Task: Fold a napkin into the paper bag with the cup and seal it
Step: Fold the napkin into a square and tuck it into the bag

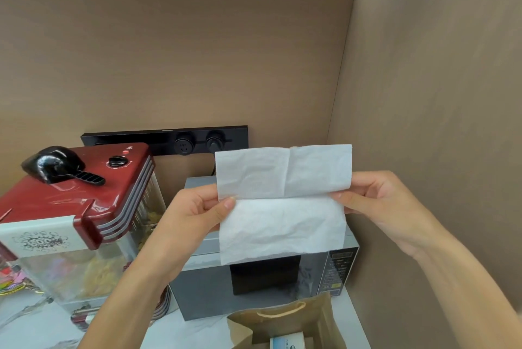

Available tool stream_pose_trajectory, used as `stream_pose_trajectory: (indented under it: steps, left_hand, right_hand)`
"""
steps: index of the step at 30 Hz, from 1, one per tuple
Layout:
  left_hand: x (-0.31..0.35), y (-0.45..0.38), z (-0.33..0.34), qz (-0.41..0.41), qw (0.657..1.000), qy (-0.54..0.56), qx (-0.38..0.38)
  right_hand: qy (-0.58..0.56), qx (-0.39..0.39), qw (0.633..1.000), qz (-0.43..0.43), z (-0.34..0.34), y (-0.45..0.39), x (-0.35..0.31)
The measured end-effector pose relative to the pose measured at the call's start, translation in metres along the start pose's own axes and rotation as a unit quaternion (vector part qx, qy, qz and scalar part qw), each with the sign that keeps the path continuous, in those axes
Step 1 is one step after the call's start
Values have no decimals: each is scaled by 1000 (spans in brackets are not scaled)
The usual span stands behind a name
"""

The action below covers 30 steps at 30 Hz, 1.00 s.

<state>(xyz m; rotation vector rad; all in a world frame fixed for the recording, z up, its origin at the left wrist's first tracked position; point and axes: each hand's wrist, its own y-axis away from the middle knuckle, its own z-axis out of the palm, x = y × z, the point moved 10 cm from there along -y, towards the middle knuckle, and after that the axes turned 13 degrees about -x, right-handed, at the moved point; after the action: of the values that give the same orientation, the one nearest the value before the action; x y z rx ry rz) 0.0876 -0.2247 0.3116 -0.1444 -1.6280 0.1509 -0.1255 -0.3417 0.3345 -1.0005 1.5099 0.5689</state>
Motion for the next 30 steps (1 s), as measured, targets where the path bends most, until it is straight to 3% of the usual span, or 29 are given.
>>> stream_pose_trajectory:
  steps: [7,15,21,26,30]
  left_hand:
    - [7,5,-7,1,999,-30,43]
    - [16,14,3,57,996,33,53]
    - [26,16,7,87,995,35,43]
    - [36,12,14,91,996,10,20]
    - [40,7,25,78,997,-2,-23]
  right_hand:
    - [68,34,997,-6,-6,8,-15]
    - [84,66,994,-29,-10,19,-16]
    - [44,46,997,-45,-4,24,-21]
    - [-36,0,999,-7,3,22,-5]
    - [16,-29,999,-10,23,15,-8]
